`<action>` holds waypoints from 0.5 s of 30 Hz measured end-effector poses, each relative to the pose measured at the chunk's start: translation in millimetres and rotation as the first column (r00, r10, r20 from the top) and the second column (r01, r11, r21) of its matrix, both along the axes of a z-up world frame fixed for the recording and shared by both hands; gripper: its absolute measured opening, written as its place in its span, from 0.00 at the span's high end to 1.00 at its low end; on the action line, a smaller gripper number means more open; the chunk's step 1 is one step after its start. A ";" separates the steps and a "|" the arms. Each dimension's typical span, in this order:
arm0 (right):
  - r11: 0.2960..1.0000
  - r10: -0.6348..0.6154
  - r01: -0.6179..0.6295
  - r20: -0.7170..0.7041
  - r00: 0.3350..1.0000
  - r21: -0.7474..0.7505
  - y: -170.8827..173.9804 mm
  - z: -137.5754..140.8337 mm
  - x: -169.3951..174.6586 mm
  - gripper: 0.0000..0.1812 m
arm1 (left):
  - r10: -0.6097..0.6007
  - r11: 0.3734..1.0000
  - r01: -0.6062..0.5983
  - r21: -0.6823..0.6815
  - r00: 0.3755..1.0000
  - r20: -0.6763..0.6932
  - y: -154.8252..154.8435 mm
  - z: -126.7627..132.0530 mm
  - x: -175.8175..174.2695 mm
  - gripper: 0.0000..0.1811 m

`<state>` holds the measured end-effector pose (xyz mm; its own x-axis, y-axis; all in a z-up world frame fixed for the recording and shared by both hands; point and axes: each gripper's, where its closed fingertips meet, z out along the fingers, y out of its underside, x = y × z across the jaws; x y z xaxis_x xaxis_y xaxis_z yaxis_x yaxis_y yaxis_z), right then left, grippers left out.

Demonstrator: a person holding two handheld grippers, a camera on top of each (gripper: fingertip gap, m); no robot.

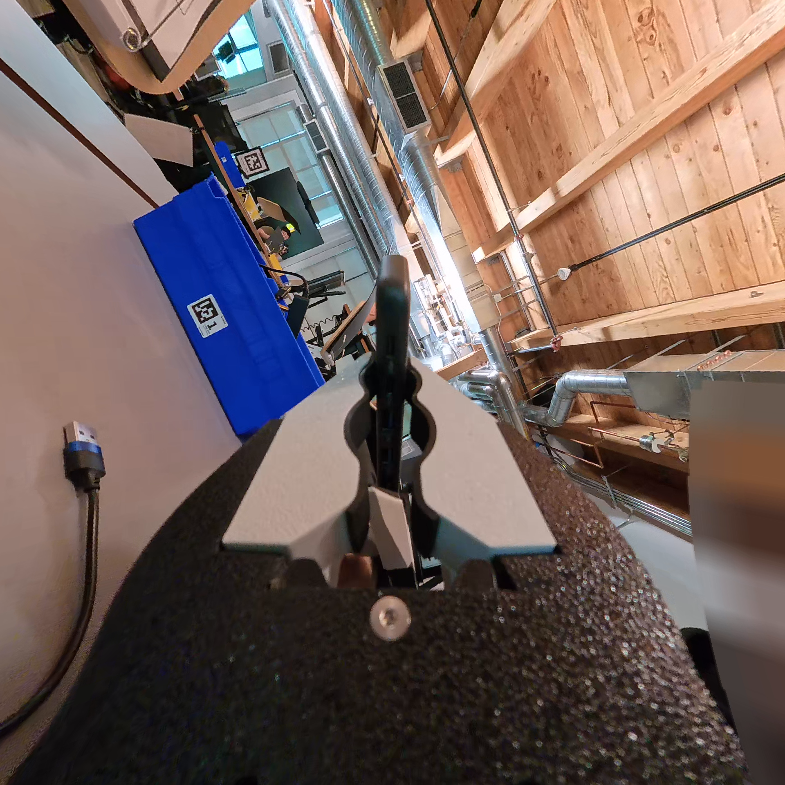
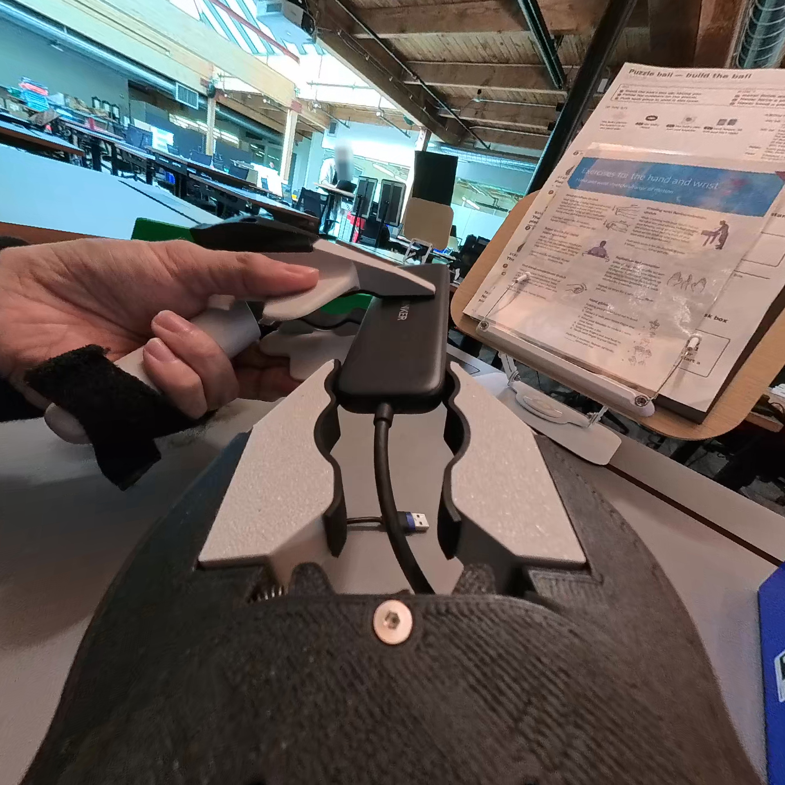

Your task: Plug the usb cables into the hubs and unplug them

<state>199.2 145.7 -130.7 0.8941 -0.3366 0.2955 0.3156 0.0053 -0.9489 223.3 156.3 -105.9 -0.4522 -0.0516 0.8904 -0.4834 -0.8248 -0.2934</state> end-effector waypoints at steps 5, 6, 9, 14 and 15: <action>1.000 -0.003 0.003 -0.008 1.000 0.002 -1.0 -0.1 1.7 0.75 | 0.025 1.000 -0.025 -0.012 0.999 -0.020 1.1 -1.9 1.9 0.95; 1.000 -0.013 0.013 0.003 1.000 0.005 -1.9 0.8 2.4 0.75 | 0.031 0.999 -0.032 -0.016 0.999 -0.025 1.5 -2.3 2.1 0.95; 0.999 -0.052 0.051 0.055 0.997 0.015 -5.1 5.6 3.7 0.74 | 0.031 0.998 -0.033 -0.059 0.999 -0.034 1.4 -1.5 1.9 0.95; 0.997 -0.078 0.076 0.092 0.993 0.029 -6.7 8.9 5.1 0.73 | 0.038 0.996 -0.042 -0.076 0.998 -0.053 2.6 -1.3 2.5 0.95; 0.997 -0.068 0.066 0.098 0.993 0.028 -6.2 8.7 3.8 0.74 | 0.043 0.996 -0.047 -0.076 0.998 -0.056 3.2 -1.4 2.6 0.95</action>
